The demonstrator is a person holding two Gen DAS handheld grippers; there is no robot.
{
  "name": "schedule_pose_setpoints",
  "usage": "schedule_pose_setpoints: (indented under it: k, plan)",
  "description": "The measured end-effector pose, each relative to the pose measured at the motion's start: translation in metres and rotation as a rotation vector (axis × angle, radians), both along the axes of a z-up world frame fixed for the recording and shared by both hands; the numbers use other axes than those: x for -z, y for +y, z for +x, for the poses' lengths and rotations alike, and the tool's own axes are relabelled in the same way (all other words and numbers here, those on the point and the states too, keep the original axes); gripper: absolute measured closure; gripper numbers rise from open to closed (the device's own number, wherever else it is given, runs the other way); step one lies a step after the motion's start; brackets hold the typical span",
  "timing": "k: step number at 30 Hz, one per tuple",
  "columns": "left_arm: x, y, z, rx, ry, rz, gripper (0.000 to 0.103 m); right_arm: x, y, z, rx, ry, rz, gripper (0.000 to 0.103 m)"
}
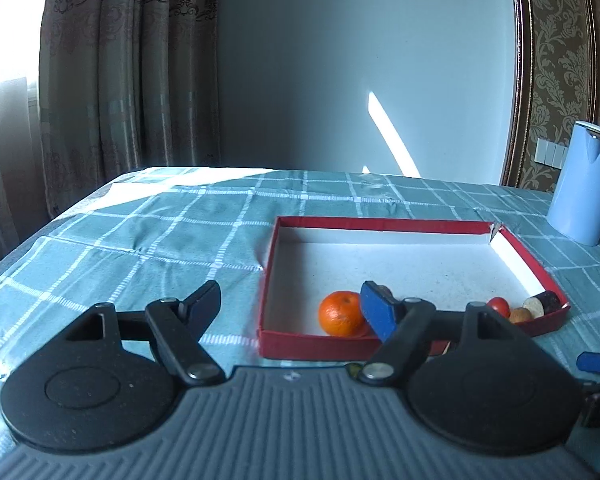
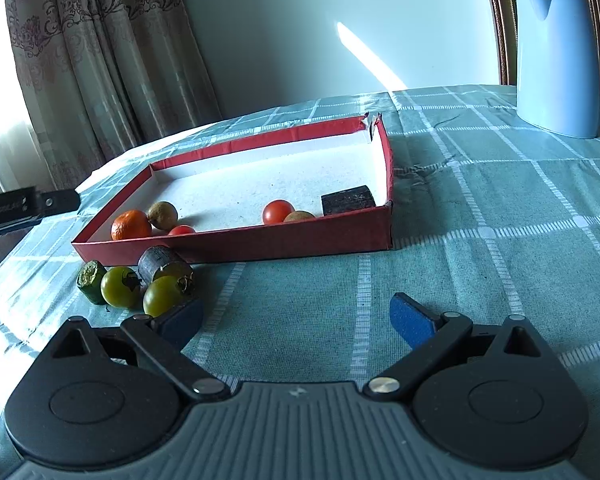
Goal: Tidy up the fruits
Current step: 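Move the right gripper to the large green tomato and close on it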
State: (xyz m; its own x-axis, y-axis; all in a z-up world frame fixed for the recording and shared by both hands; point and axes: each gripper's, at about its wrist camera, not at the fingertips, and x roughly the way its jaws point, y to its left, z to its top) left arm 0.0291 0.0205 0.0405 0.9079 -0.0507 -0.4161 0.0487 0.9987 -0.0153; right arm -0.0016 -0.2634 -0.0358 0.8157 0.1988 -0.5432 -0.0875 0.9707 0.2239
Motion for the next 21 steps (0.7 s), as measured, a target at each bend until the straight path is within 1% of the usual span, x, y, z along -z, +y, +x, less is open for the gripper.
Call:
schedule_pose_setpoints:
  k: [1, 3, 5, 7, 9, 11, 12, 14, 15, 18, 19, 20, 21]
  plan:
    - [0.002, 0.007, -0.007, -0.015, -0.008, 0.006, 0.025, -0.001, 0.0, -0.002, -0.024, -0.013, 0.011, 0.003]
    - [0.008, 0.021, -0.018, -0.055, -0.025, 0.008, 0.017, -0.004, 0.001, -0.009, -0.069, -0.058, 0.021, 0.003]
    - [0.018, 0.032, -0.024, -0.085, -0.027, 0.024, 0.016, -0.006, 0.005, -0.015, -0.096, -0.095, 0.002, 0.003]
    - [0.028, 0.037, -0.024, -0.112, -0.007, 0.045, 0.014, -0.009, 0.015, -0.017, -0.135, -0.105, -0.049, 0.003]
    - [0.033, 0.046, -0.02, -0.132, 0.042, 0.01, 0.008, -0.011, 0.031, -0.018, -0.162, -0.112, -0.136, 0.003]
    - [0.032, 0.055, -0.02, -0.138, 0.043, -0.048, 0.004, -0.012, 0.042, -0.02, -0.208, -0.128, -0.188, 0.004]
    - [0.032, 0.056, -0.02, -0.143, 0.038, -0.06, 0.0, -0.012, 0.048, -0.021, -0.234, -0.134, -0.205, 0.004]
    - [0.034, 0.058, -0.02, -0.144, 0.048, -0.067, 0.0, -0.012, 0.057, -0.019, -0.261, -0.126, -0.23, 0.004]
    - [0.034, 0.059, -0.02, -0.143, 0.052, -0.07, 0.0, -0.011, 0.061, -0.016, -0.276, -0.115, -0.24, 0.006]
    - [0.035, 0.062, -0.018, -0.142, 0.065, -0.093, 0.0, -0.008, 0.07, -0.006, -0.304, -0.075, -0.25, 0.023]
    - [0.036, 0.063, -0.018, -0.145, 0.069, -0.099, 0.0, -0.006, 0.073, -0.002, -0.31, -0.056, -0.254, 0.035]
    - [0.036, 0.064, -0.017, -0.148, 0.07, -0.105, 0.0, -0.005, 0.075, 0.002, -0.312, -0.042, -0.256, 0.042]
    - [0.036, 0.065, -0.017, -0.147, 0.069, -0.112, 0.0, -0.004, 0.076, 0.005, -0.312, -0.032, -0.259, 0.042]
